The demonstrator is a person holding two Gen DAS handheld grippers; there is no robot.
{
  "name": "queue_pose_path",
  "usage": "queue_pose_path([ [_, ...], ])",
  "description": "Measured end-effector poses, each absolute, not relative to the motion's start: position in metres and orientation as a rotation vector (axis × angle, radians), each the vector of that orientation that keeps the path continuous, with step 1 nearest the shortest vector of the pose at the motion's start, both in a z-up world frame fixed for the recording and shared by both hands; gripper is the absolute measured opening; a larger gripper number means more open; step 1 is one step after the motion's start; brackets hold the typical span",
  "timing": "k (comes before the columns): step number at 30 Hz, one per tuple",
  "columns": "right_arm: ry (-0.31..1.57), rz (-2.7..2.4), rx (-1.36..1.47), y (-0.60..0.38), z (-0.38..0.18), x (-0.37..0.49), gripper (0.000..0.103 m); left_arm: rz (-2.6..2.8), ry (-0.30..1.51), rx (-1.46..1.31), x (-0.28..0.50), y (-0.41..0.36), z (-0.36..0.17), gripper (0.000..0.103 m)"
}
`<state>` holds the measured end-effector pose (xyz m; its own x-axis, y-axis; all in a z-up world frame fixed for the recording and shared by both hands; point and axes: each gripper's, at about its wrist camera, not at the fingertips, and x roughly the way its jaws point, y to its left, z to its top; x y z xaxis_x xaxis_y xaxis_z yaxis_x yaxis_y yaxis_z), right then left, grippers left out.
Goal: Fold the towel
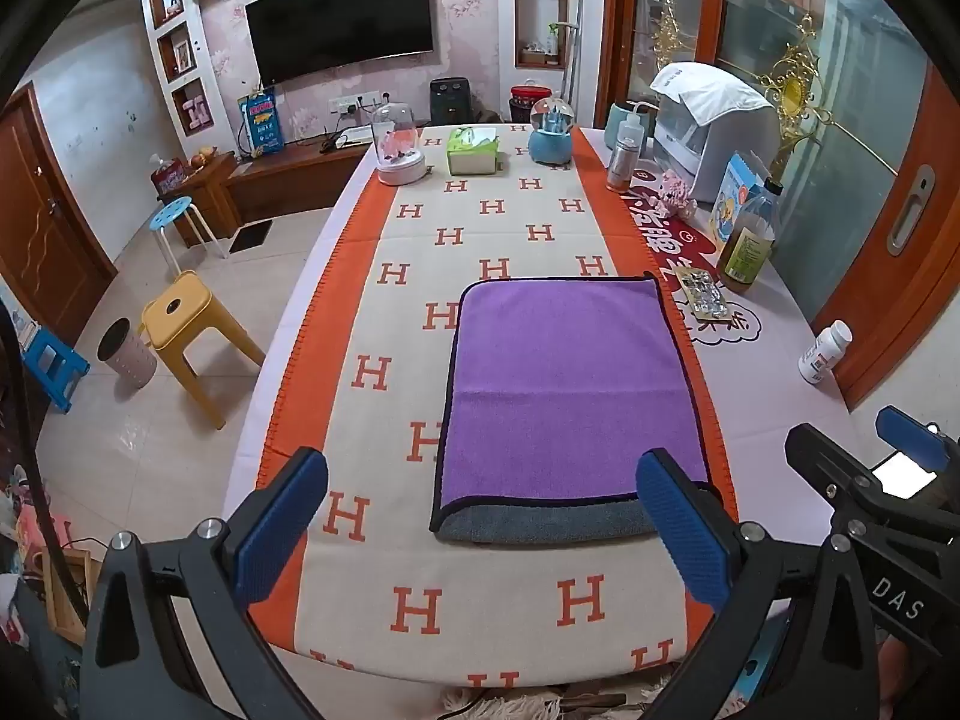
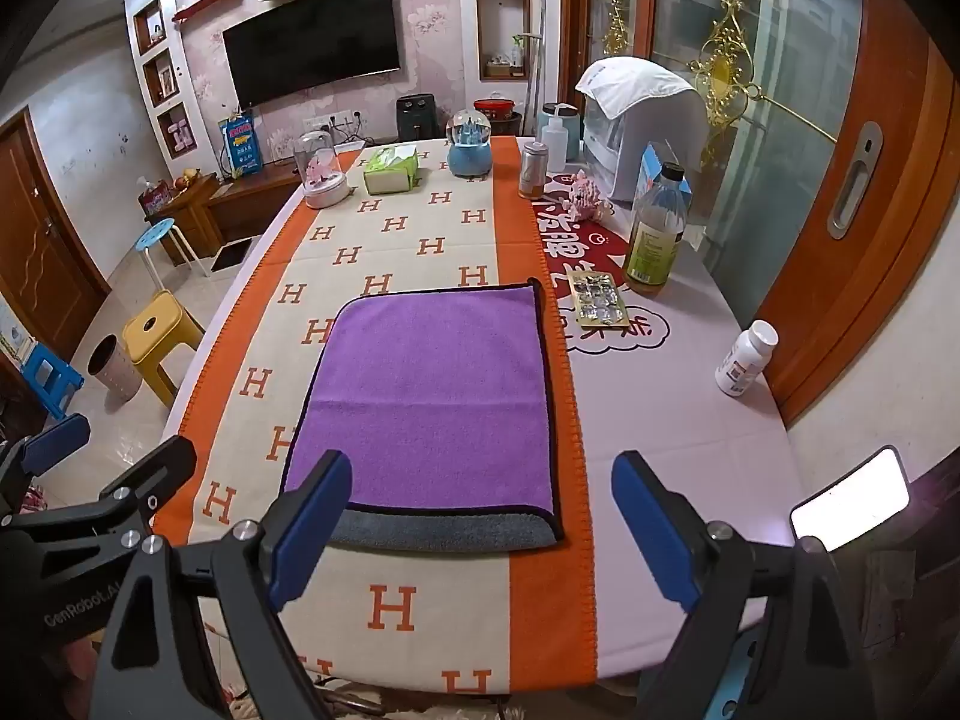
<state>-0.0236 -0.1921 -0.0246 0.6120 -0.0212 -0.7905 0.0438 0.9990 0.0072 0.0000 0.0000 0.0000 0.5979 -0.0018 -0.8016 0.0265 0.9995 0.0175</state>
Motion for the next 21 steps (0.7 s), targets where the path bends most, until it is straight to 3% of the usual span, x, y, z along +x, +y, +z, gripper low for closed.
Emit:
queue_pose_path([
  [21,0.914,-0.036,0.031,-0.1924,-0.0264,-0.0236,0.089,-0.025,0.935,0.025,-0.0032,-0.0005,-0.0003,0.102],
])
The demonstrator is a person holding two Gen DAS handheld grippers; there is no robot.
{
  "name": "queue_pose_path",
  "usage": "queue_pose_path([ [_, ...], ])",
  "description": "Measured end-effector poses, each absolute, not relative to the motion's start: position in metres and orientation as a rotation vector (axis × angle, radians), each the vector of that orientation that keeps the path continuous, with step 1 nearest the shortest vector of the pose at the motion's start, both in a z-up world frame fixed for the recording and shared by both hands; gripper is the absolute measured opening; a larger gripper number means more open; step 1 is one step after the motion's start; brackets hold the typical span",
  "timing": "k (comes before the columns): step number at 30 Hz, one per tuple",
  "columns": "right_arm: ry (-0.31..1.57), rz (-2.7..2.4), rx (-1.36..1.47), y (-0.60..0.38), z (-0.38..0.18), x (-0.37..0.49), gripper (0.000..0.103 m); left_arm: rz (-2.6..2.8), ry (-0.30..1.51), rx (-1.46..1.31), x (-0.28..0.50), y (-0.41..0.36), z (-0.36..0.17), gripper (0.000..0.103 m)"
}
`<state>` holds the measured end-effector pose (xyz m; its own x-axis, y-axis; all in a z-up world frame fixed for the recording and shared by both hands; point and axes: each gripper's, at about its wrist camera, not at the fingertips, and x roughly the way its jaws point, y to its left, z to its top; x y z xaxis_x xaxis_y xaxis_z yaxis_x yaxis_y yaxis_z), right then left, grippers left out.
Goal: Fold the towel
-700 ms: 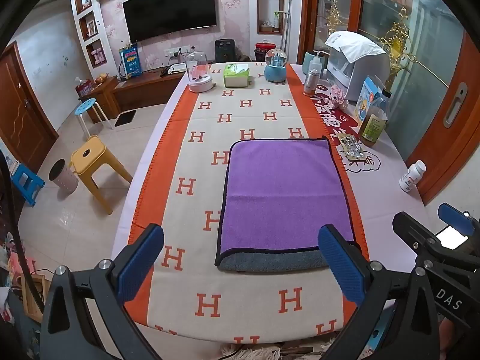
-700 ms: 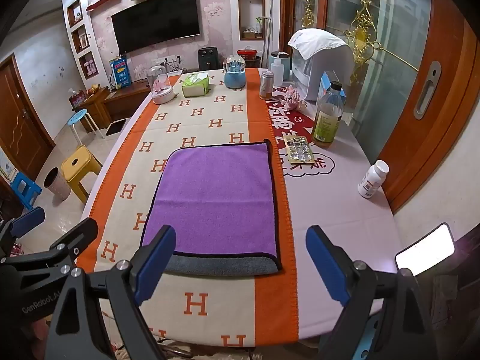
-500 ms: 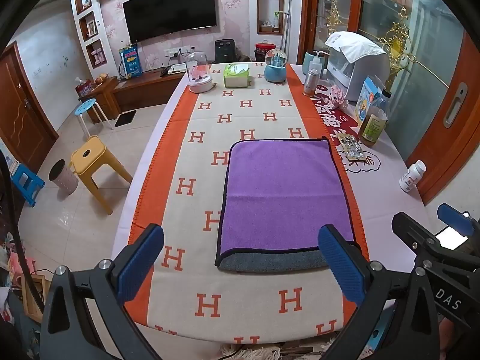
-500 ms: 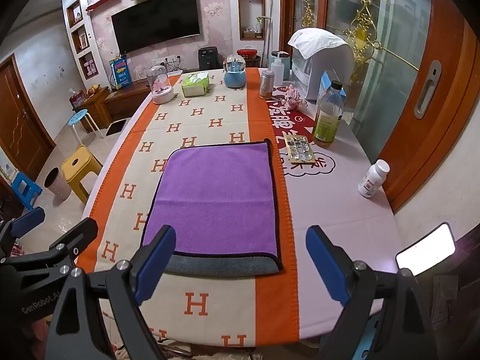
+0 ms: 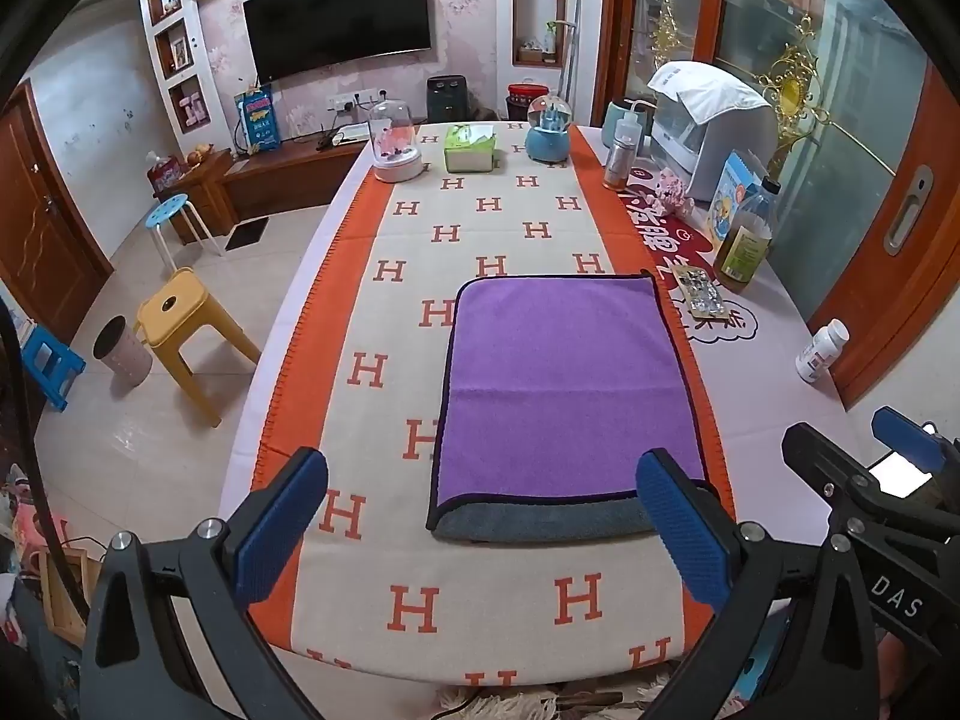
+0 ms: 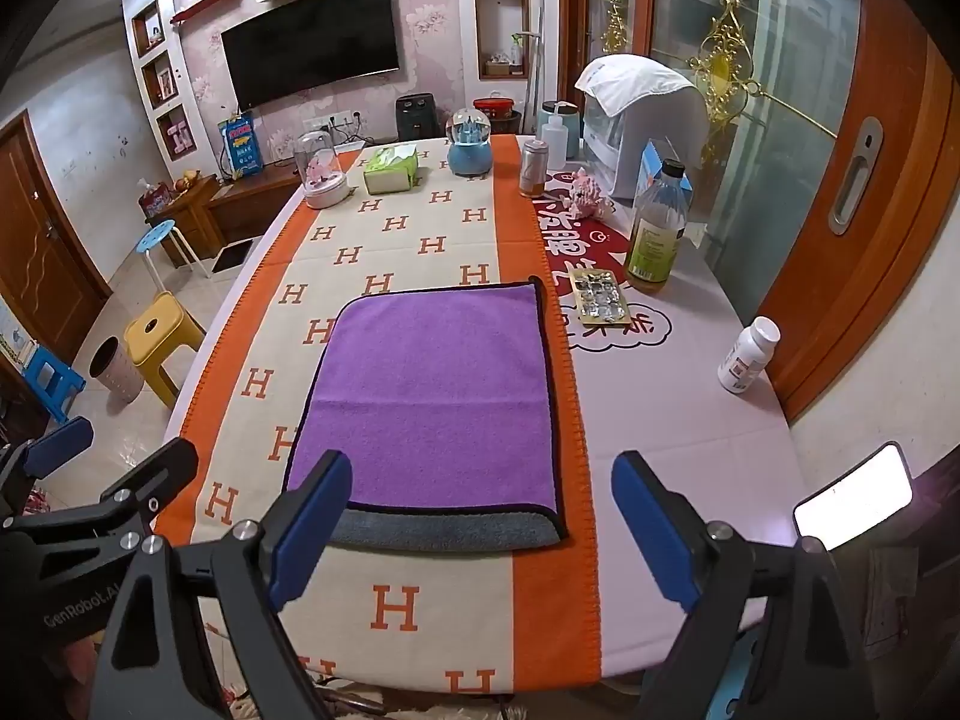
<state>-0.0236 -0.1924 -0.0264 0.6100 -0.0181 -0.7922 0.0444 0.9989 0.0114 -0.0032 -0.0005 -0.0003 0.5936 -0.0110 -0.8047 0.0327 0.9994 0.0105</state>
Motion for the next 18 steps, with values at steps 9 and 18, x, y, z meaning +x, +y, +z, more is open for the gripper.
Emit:
queue_pose_path([
  [9,0.912,-0.039,0.031,-0.1933,-0.025,-0.0242,0.089,-0.035,0.938,0.026,0.0005,-0.0069,-0.001,0.102],
  [18,0.909,-0.041,0.03,-0.1936,-0.0228,-0.0247,0.089,-0.054,0.945,0.019,-0.001,-0.0042,-0.0031,0.102],
])
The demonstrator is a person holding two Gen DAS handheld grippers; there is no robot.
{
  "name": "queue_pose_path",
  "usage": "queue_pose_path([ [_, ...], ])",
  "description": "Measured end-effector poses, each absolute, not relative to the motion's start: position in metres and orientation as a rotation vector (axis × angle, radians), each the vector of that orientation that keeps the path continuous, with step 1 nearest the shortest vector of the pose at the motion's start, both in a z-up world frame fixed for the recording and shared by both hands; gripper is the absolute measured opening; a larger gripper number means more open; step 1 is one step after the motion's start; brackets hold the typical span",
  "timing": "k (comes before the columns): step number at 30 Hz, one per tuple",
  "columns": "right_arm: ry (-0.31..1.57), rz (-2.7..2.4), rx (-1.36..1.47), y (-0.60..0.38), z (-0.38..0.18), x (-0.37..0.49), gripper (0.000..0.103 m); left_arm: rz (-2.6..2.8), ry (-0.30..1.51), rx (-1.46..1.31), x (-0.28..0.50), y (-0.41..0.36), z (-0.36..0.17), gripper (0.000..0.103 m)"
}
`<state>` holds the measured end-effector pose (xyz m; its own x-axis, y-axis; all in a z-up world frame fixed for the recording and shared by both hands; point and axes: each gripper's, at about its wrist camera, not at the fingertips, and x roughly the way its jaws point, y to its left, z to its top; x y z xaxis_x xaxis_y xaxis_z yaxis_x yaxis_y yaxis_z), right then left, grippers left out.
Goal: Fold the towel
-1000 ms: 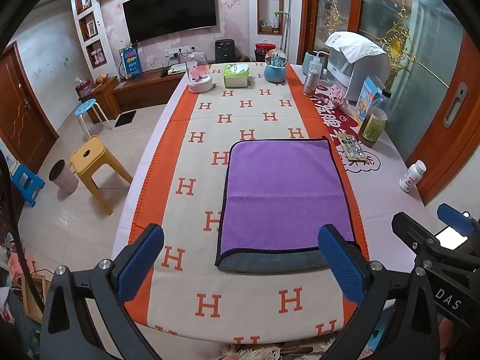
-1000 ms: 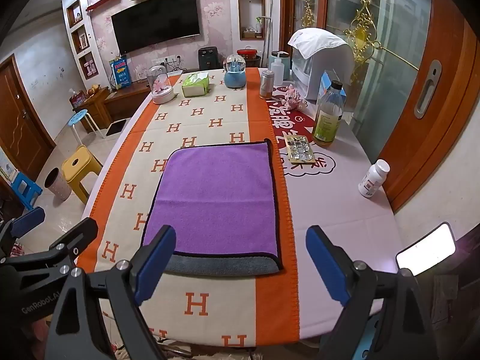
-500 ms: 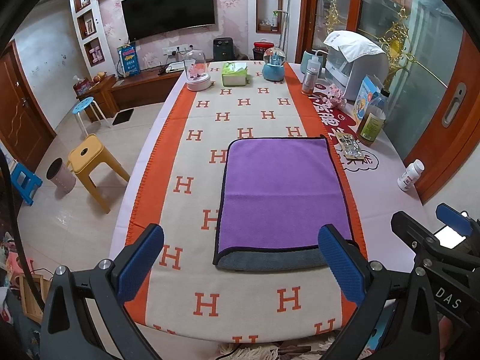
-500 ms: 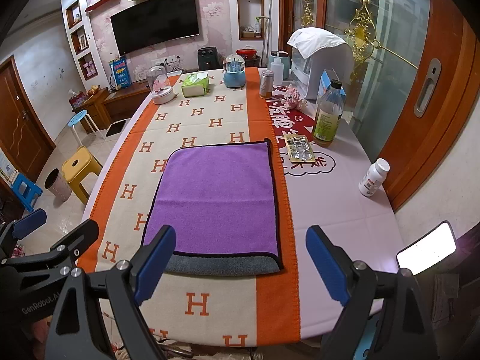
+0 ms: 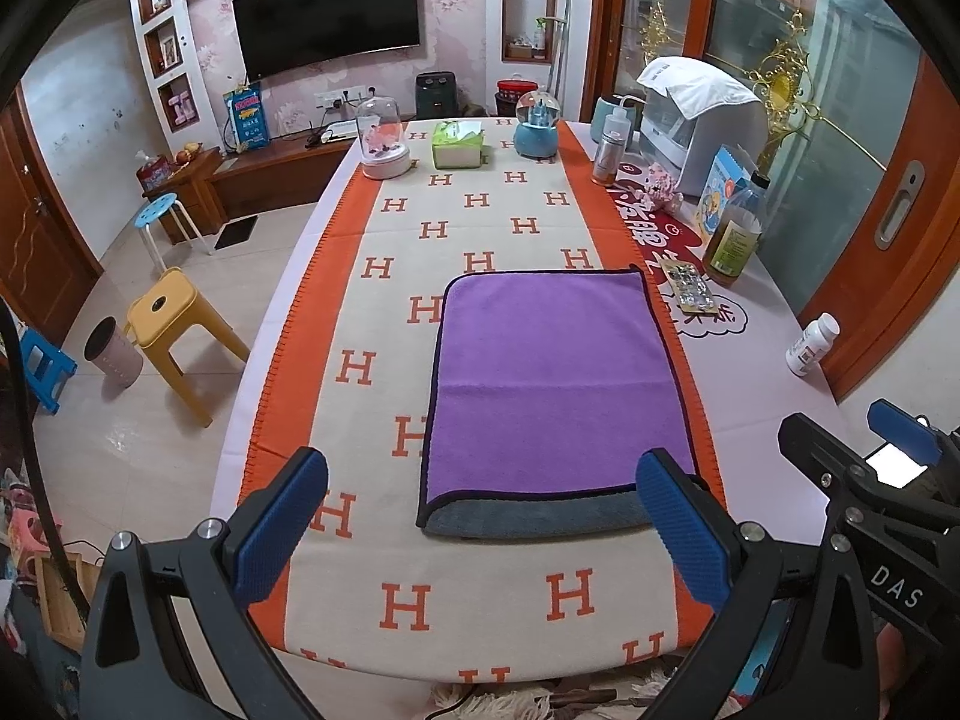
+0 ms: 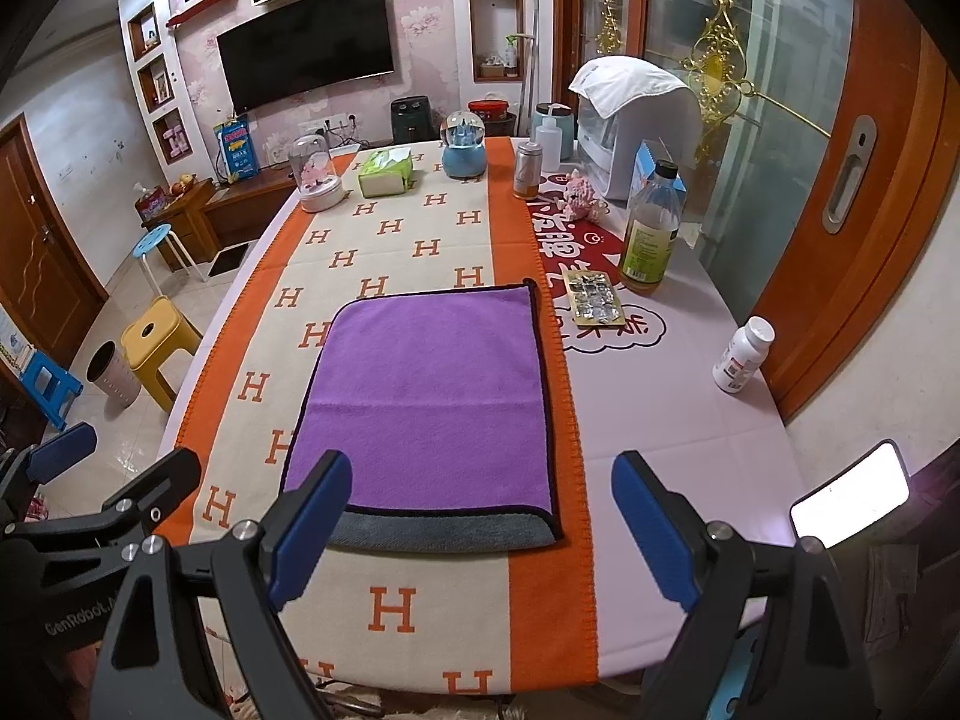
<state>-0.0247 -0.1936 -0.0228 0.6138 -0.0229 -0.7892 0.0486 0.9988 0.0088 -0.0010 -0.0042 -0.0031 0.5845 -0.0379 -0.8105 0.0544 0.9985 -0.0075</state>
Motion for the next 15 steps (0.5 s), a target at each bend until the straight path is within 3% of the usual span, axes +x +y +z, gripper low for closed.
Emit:
queue_pose_path([
  [15,0.906,-0.042,0.027,-0.1962,-0.0206,-0.024,0.089,-0.06,0.946,0.015,0.0004,-0.0033,-0.0003,0.102],
])
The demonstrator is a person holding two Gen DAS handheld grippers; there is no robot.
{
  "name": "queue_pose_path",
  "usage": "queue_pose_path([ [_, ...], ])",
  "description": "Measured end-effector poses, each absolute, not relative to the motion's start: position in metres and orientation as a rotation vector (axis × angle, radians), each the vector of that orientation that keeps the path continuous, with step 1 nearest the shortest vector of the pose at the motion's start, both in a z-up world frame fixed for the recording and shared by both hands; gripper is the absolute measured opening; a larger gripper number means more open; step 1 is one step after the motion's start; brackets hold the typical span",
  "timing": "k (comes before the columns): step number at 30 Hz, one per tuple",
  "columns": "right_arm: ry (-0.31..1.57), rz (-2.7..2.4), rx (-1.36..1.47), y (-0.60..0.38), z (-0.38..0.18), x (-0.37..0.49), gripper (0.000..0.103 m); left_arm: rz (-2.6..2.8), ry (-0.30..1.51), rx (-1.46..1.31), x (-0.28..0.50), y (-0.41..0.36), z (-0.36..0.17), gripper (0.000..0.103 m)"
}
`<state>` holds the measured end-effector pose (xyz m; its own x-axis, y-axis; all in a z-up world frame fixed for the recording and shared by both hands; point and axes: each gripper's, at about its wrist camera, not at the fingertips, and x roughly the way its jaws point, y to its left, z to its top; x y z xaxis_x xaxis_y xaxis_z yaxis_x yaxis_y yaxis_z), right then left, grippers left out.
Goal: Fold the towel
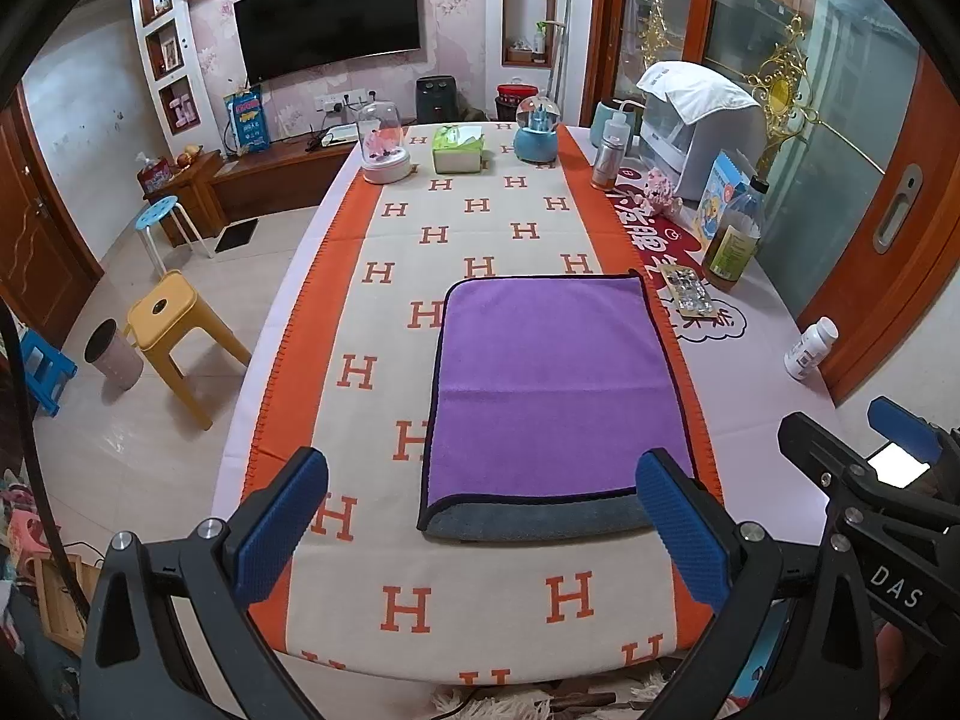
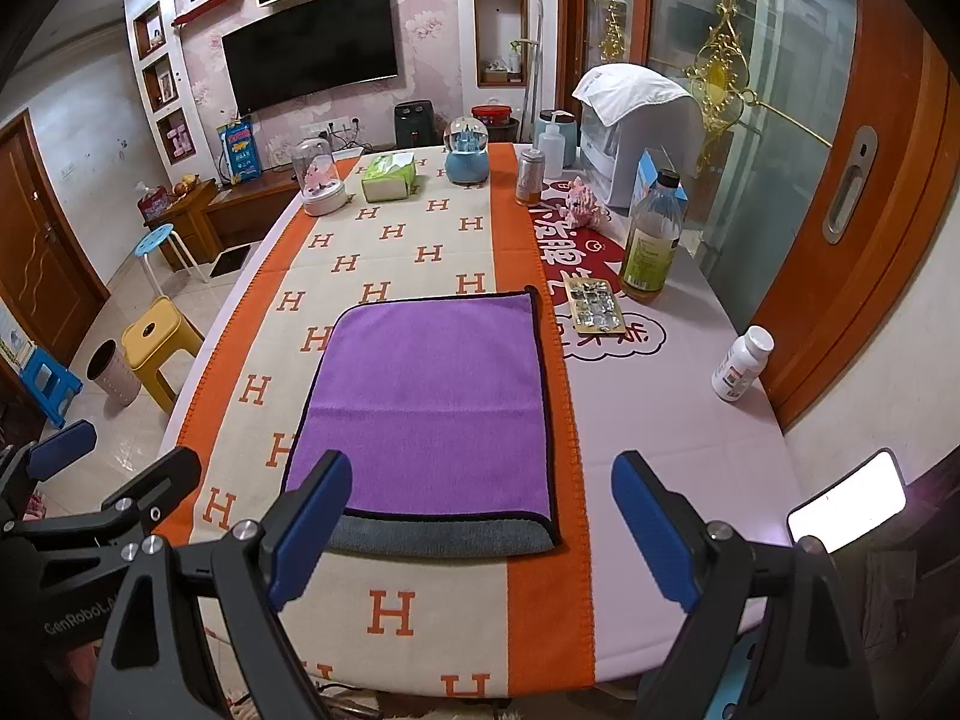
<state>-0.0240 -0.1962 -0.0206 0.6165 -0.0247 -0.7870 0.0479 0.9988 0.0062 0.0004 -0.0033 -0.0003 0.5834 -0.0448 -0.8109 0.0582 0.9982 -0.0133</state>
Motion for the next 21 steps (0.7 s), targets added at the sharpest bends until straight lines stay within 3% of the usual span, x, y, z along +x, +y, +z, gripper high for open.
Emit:
queue_pose_path([
  [21,0.85,-0.024,0.007,-0.198,-0.003,-0.018,0.089,-0.065,0.88,0.025,0.005,-0.001,0.014,0.102],
])
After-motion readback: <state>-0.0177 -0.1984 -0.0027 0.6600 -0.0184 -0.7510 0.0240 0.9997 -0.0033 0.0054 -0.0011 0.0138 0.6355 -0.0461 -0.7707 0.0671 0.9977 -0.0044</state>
